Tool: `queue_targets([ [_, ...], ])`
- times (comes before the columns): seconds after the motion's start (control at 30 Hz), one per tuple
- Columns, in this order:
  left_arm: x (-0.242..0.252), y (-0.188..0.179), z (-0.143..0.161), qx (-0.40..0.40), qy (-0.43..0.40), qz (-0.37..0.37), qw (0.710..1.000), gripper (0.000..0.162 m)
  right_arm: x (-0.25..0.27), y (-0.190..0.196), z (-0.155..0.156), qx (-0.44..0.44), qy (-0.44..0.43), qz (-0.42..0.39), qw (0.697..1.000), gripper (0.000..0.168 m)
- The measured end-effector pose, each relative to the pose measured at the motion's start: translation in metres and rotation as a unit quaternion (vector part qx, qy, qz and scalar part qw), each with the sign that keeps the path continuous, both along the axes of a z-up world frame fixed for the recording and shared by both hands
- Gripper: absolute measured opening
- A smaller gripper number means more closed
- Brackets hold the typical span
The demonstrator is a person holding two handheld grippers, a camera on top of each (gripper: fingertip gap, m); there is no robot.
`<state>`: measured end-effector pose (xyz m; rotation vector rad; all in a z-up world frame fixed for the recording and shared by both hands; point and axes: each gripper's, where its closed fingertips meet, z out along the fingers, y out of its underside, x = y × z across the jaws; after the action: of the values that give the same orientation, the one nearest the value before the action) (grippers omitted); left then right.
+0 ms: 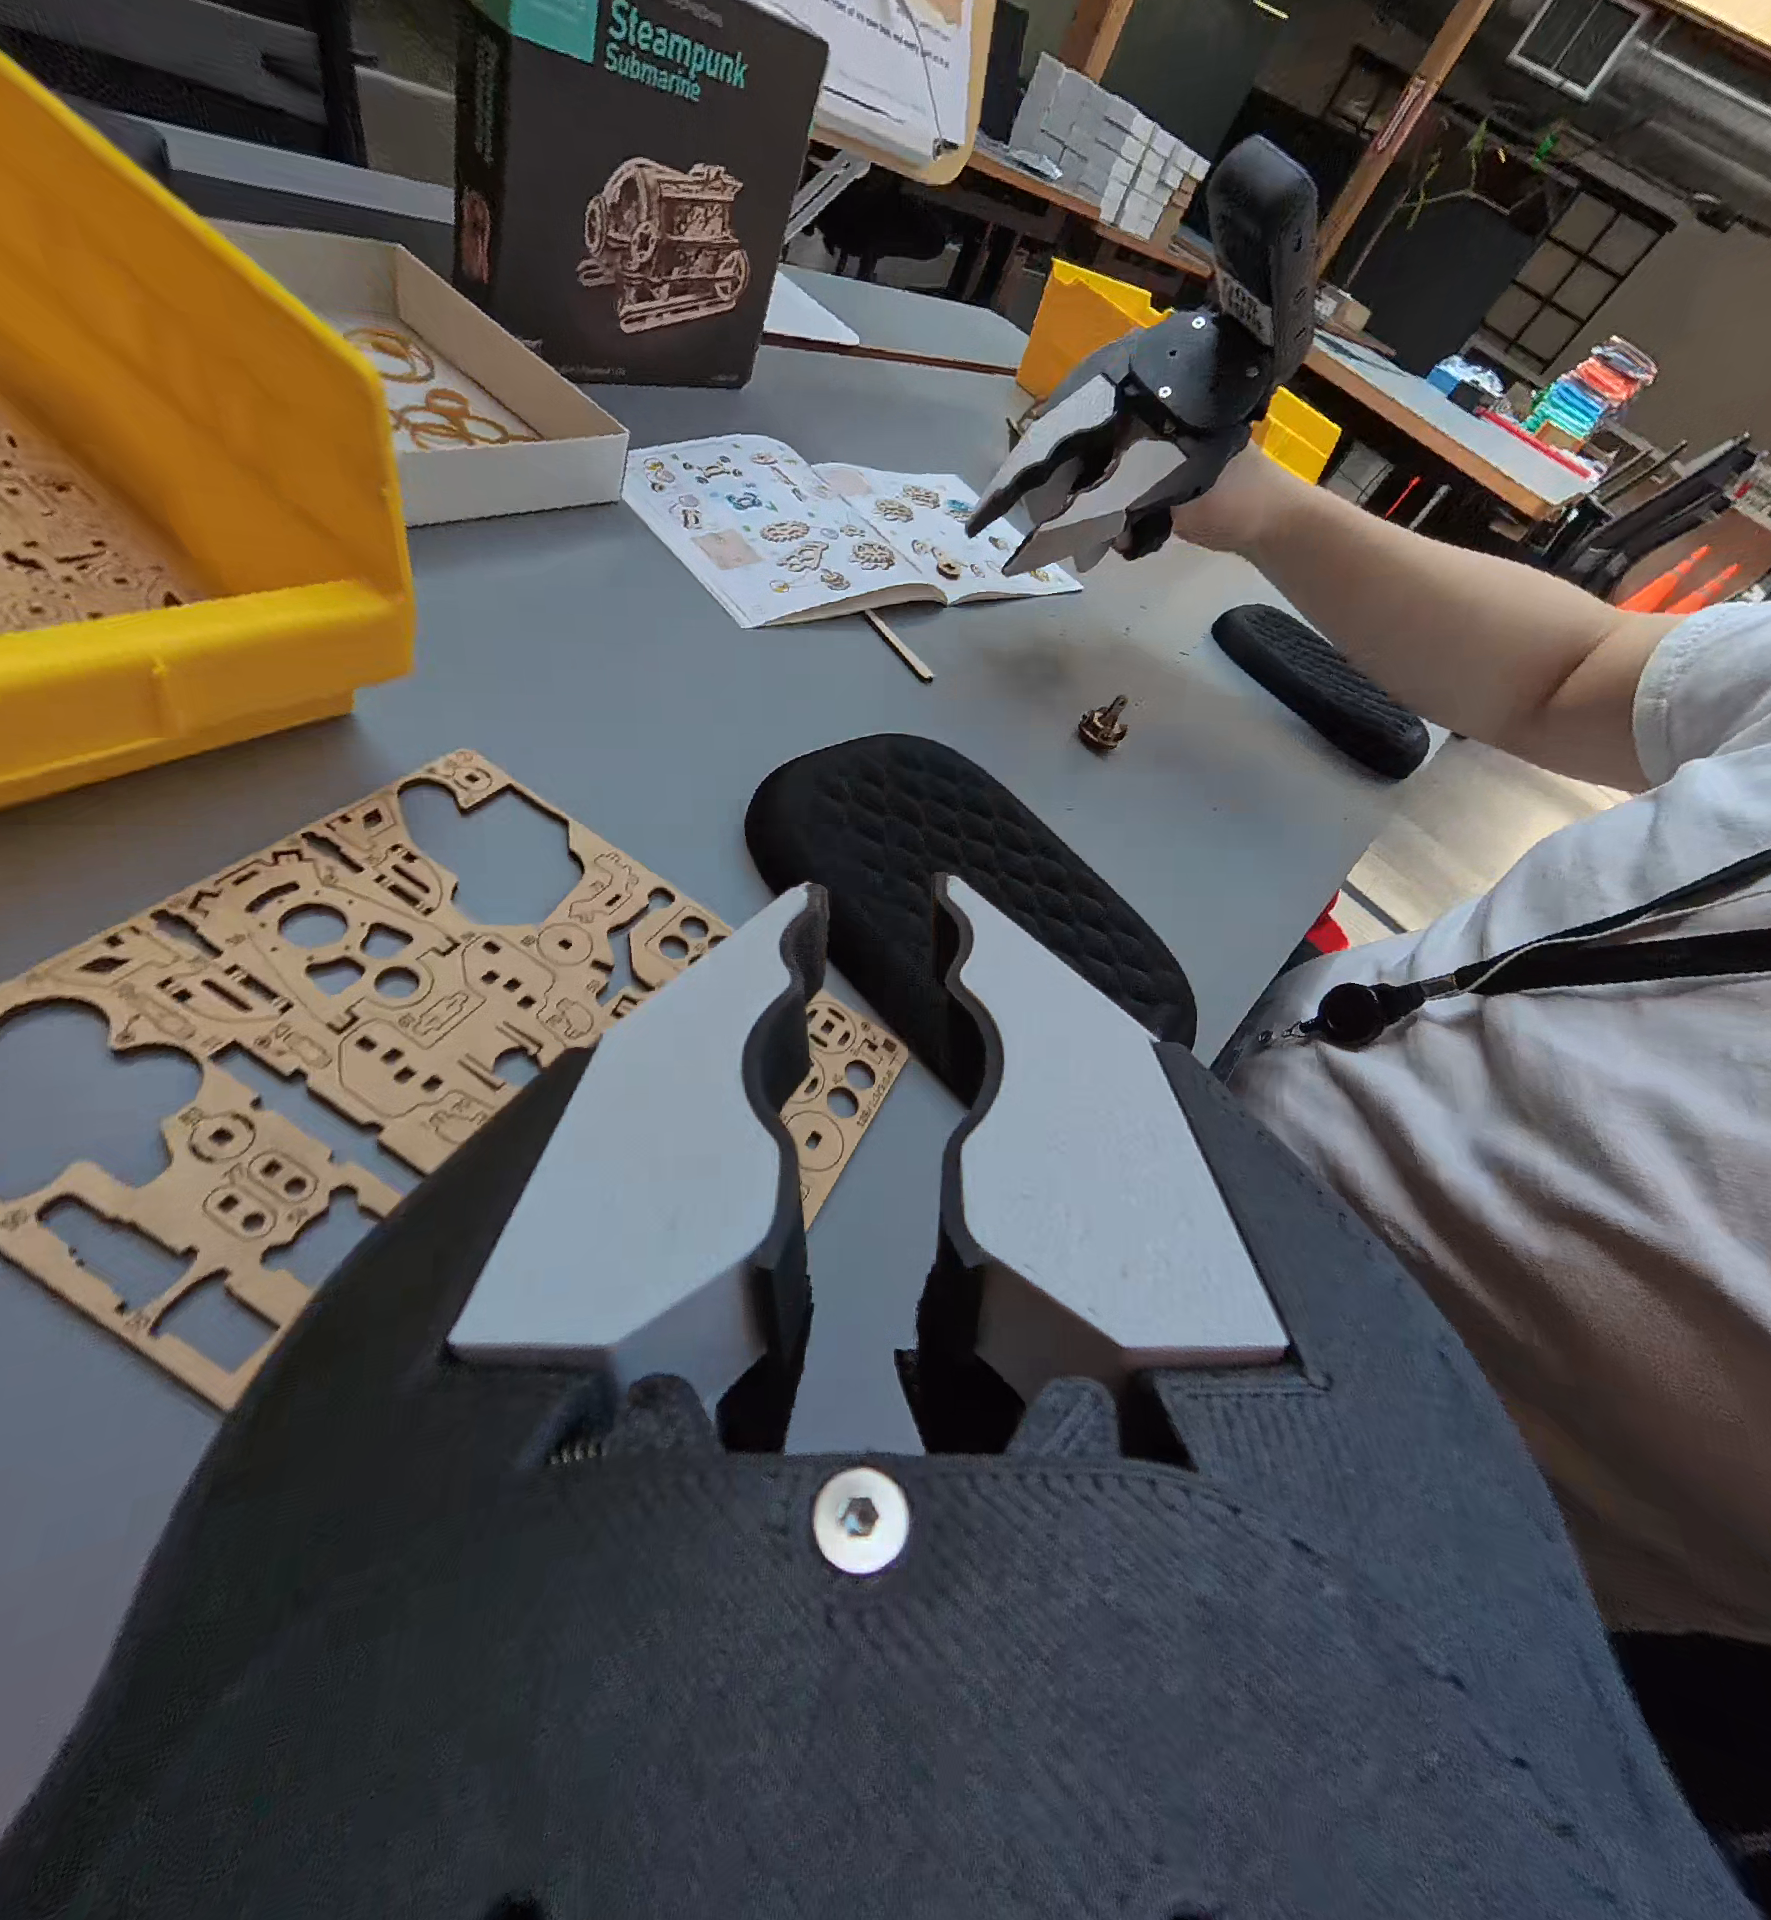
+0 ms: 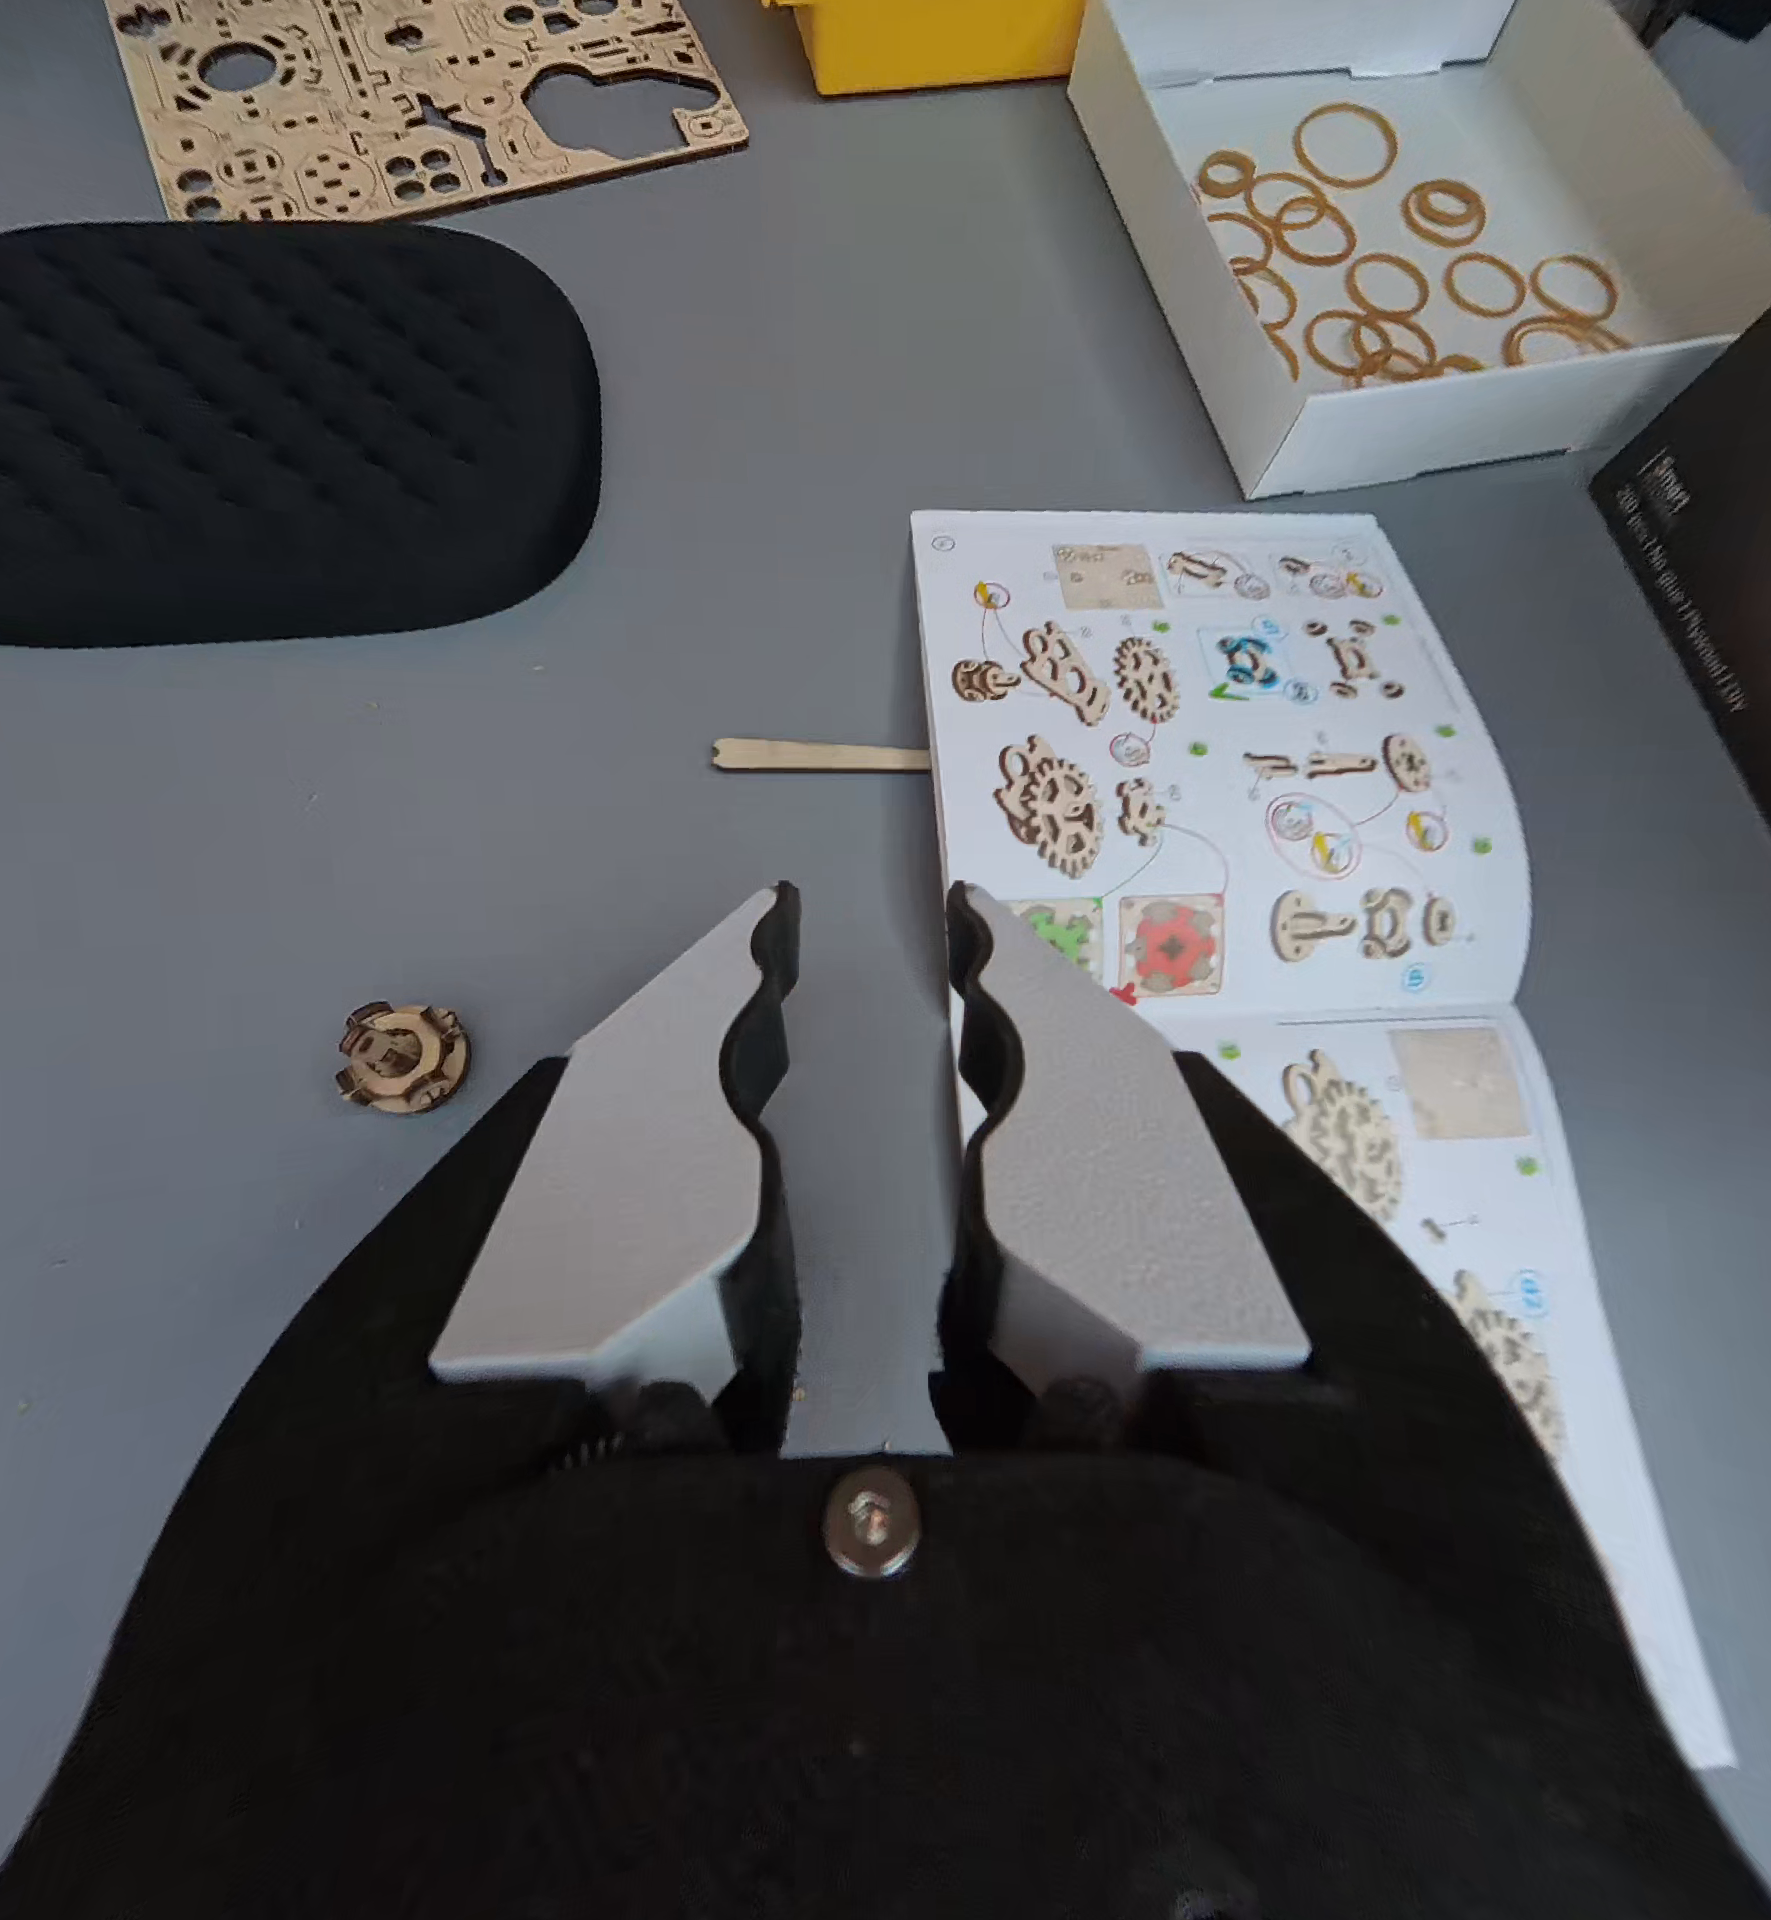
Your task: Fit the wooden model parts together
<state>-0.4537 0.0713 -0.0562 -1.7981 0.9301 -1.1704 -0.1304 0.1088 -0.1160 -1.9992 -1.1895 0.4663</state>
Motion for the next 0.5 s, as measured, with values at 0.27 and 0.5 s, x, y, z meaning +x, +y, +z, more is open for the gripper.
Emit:
queue_targets([
  [0.27,0.131,-0.009,0.031,0.038,0.011,-0.098,0.994,0.018,0.001,-0.003,-0.031,-0.036,-0.022,-0.015,0.999,0.021],
  [0.5,0.213,0.041,-0.025,0.046,0.102,-0.076,0.991,0.019,0.052,0.008,-0.028,0.039,-0.069,-0.044,0.996,0.027],
])
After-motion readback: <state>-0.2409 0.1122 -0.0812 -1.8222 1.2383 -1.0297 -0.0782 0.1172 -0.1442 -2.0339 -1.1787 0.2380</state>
